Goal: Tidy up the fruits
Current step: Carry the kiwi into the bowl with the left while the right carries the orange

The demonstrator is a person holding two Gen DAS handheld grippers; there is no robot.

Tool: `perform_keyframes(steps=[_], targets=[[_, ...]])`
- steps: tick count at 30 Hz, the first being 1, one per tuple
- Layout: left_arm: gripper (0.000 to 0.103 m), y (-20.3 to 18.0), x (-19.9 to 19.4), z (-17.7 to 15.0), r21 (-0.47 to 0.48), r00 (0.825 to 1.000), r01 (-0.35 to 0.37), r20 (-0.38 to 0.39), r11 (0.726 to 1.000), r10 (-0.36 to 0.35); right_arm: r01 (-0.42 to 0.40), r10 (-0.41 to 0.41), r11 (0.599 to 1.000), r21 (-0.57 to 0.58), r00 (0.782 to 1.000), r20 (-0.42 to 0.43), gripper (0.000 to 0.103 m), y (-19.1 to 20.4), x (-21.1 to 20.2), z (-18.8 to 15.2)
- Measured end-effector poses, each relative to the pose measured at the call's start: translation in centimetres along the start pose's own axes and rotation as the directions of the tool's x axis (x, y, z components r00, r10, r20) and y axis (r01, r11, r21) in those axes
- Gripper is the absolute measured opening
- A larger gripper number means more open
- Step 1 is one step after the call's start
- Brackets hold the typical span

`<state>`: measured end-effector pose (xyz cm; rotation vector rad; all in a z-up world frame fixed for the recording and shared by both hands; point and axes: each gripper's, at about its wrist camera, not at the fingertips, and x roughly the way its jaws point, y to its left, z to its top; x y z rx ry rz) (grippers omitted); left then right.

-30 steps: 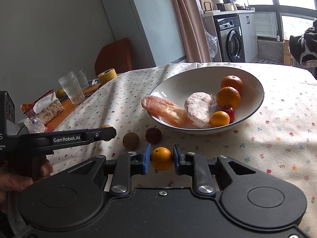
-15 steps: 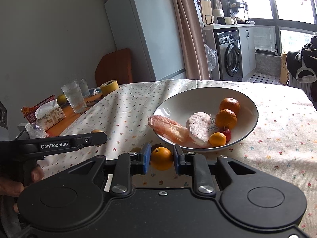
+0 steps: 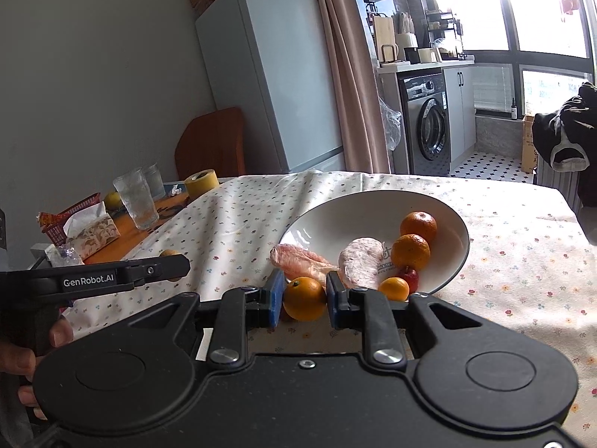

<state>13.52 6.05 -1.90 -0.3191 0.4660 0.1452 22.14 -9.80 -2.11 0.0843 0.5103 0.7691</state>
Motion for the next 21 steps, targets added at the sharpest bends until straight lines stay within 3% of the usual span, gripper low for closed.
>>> perform_keyframes(steps=[21], targets=[[0.022, -3.5, 3.7, 2.1, 0.066, 0.999, 0.041, -0.011, 0.997, -0.041, 0.049, -0.051, 0.998, 0.047, 0.998, 0.041, 0.023, -4.0, 0.6, 1.4]])
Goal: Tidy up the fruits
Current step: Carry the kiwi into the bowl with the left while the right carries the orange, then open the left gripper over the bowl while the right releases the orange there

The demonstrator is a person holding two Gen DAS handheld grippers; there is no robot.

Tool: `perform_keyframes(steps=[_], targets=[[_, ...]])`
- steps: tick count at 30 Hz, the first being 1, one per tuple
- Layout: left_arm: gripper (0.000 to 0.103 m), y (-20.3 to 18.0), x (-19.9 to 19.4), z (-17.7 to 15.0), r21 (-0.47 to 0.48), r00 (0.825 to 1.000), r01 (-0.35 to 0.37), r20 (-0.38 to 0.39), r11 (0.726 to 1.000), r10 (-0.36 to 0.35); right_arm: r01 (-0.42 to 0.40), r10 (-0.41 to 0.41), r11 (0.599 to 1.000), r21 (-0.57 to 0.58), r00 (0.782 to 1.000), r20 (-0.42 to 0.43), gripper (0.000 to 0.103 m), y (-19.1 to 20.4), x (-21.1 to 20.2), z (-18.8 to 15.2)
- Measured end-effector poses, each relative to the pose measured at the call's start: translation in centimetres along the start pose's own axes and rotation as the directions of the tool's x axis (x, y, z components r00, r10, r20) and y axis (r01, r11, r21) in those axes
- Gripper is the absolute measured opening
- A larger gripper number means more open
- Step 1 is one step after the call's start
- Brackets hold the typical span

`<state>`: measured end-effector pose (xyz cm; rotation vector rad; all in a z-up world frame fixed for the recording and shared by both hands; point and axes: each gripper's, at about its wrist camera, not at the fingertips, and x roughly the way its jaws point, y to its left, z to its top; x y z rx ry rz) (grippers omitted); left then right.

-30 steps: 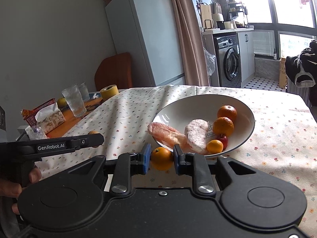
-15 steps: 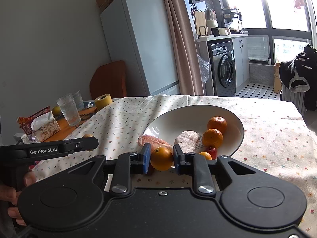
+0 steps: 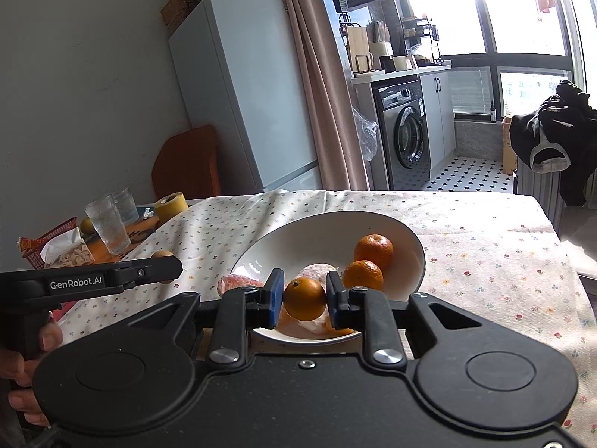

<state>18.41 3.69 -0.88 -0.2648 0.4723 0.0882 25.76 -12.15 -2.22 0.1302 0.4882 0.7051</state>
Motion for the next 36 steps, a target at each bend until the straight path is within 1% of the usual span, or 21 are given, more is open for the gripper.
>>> perform_keyframes(steps=[8, 14, 22, 23, 27, 33, 36], targets=[[0.022, -1.2, 2.0, 1.5, 0.029, 1.000, 0.007, -0.010, 1.000, -0.006, 0.008, -0.009, 0.999, 0.042, 1.000, 0.026, 0.023, -1.7, 1.0, 1.1], [0.022, -1.6, 3.5, 2.7, 0.036, 1.000, -0.002, -0.010, 0.999, 0.002, 0.011, -0.012, 0.999, 0.045, 0.999, 0.037, 0.023, -2.3, 2.0, 1.8], [0.023, -1.6, 5.5, 2.9, 0.026, 0.999, -0.014, -0.038, 1.000, 0.015, 0.017, -0.019, 0.997, 0.081, 0.999, 0.030, 0.023, -3.9, 2.9, 1.3], [0.027, -1.6, 5.6, 2.9, 0.023, 0.999, -0.017, -0.039, 1.000, 0.018, 0.020, -0.022, 0.996, 0.081, 0.999, 0.028, 0.023, -4.0, 3.0, 1.2], [0.029, -1.4, 6.1, 2.8, 0.012, 0.998, -0.017, -0.056, 1.000, 0.018, 0.020, -0.022, 0.996, 0.086, 0.999, 0.024, 0.023, -4.2, 3.2, 1.0], [0.034, -0.9, 5.8, 2.4, 0.015, 0.997, -0.042, -0.065, 0.999, 0.043, 0.020, -0.021, 0.996, 0.088, 1.000, 0.016, 0.023, -4.3, 3.4, 0.7], [0.039, -0.5, 5.4, 2.1, 0.012, 0.997, -0.052, -0.064, 0.999, 0.052, 0.024, -0.025, 0.995, 0.094, 1.000, 0.016, 0.023, -4.4, 3.4, 0.7]])
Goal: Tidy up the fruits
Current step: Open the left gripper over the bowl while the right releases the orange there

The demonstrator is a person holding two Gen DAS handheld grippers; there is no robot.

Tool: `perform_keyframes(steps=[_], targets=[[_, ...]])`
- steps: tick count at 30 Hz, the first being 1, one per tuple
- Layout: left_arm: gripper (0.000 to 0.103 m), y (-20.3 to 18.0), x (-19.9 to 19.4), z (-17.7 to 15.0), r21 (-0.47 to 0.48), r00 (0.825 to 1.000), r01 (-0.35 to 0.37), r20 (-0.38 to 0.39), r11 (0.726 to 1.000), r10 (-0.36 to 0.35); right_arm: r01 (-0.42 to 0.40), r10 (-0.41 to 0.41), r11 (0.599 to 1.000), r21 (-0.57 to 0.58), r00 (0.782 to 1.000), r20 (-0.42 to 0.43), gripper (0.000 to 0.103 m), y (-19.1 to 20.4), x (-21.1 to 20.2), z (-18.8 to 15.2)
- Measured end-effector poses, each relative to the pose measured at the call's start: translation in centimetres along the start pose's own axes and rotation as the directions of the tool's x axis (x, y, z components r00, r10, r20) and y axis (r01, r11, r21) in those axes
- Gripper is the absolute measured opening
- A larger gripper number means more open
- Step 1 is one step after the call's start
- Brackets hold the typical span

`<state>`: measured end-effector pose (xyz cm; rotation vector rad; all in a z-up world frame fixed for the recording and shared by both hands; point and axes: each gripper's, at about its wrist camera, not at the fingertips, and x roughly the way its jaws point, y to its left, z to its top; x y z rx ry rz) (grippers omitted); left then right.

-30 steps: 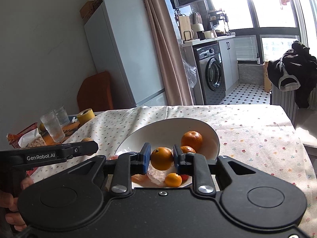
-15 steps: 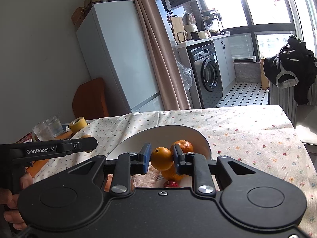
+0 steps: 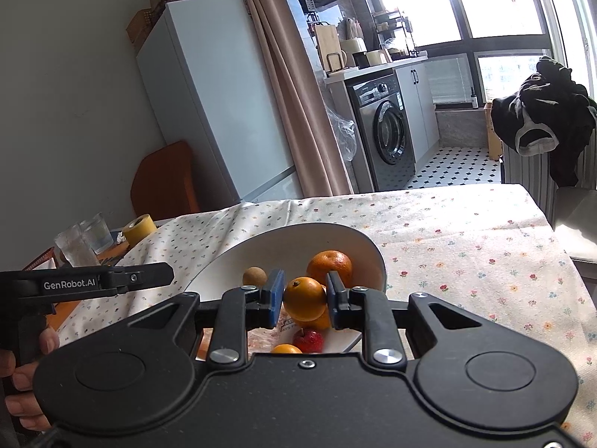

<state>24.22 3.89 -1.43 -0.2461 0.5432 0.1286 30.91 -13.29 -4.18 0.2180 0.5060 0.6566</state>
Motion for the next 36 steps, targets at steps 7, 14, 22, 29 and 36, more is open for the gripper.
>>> perform_keyframes(steps=[7, 14, 22, 29, 36], targets=[[0.049, 0.8, -0.7, -0.5, -0.007, 1.000, -0.022, -0.006, 1.000, 0.022, -0.008, 0.008, 1.000, 0.011, 1.000, 0.007, 0.033, 0.1, 0.2, 0.0], [0.055, 1.9, -2.2, -0.9, -0.026, 0.999, -0.045, 0.005, 0.999, 0.045, -0.023, 0.023, 1.000, 0.000, 1.000, 0.017, 0.037, 0.9, -0.6, 0.3], [0.056, 2.8, -3.4, -1.7, -0.045, 0.999, -0.050, 0.009, 0.998, 0.050, -0.031, 0.031, 0.999, -0.030, 0.999, 0.010, 0.040, 2.0, -1.7, 0.0], [0.056, 3.2, -4.0, -2.7, -0.060, 0.999, -0.043, 0.003, 0.997, 0.043, -0.036, 0.036, 0.998, -0.049, 0.999, 0.001, 0.040, 3.1, -2.8, -0.9], [0.056, 3.3, -4.5, -3.9, -0.061, 0.999, -0.038, -0.001, 0.997, 0.038, -0.038, 0.037, 0.998, -0.059, 0.999, -0.013, 0.040, 3.9, -3.5, -1.7]])
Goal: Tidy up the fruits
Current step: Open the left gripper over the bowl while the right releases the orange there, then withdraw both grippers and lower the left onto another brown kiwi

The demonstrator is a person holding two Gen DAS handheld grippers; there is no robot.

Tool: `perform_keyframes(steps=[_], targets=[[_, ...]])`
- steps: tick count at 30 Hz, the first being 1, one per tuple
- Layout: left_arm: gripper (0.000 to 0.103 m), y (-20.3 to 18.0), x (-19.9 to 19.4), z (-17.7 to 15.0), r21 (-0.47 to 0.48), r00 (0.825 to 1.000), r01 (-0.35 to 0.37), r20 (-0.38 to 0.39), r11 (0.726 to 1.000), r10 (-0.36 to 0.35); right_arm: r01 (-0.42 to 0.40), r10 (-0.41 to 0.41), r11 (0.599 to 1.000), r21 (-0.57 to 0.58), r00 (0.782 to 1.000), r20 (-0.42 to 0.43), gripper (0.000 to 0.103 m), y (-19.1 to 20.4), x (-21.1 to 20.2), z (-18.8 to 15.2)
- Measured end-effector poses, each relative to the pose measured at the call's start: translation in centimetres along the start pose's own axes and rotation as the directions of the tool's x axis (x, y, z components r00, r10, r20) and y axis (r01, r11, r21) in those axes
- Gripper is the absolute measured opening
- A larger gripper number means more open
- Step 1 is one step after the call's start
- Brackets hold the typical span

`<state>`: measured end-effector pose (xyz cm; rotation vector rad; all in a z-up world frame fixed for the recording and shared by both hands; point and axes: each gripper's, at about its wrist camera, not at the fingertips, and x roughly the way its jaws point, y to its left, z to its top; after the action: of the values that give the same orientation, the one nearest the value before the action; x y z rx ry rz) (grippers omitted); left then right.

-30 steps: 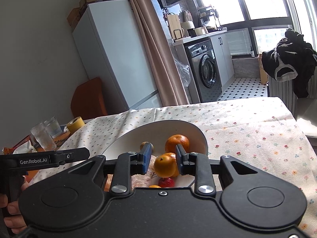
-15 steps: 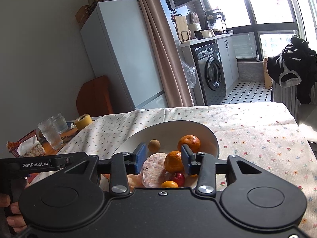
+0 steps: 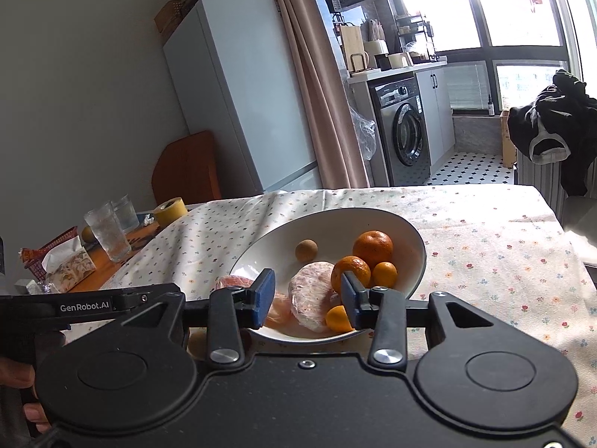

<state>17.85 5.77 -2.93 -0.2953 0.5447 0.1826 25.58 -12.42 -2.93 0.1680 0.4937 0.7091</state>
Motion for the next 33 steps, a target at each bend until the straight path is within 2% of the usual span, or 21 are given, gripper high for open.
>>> perform_keyframes(steps=[27, 30, 33], targets=[[0.051, -0.1, 1.4, -3.2, 0.026, 0.997, 0.038, -0.062, 0.999, -0.036, -0.036, 0.033, 0.999, -0.030, 0.994, -0.101, 0.040, 2.5, 0.3, -2.9], [0.046, -0.3, 1.9, -3.4, 0.030, 0.997, 0.042, -0.068, 0.999, -0.040, -0.041, 0.037, 0.999, -0.033, 0.993, -0.116, 0.040, 2.5, 0.4, -3.2], [0.037, -0.4, 2.5, -3.6, 0.031, 0.996, 0.044, -0.076, 0.999, -0.041, -0.045, 0.040, 0.998, -0.034, 0.991, -0.126, 0.041, 2.5, 0.6, -3.4]])
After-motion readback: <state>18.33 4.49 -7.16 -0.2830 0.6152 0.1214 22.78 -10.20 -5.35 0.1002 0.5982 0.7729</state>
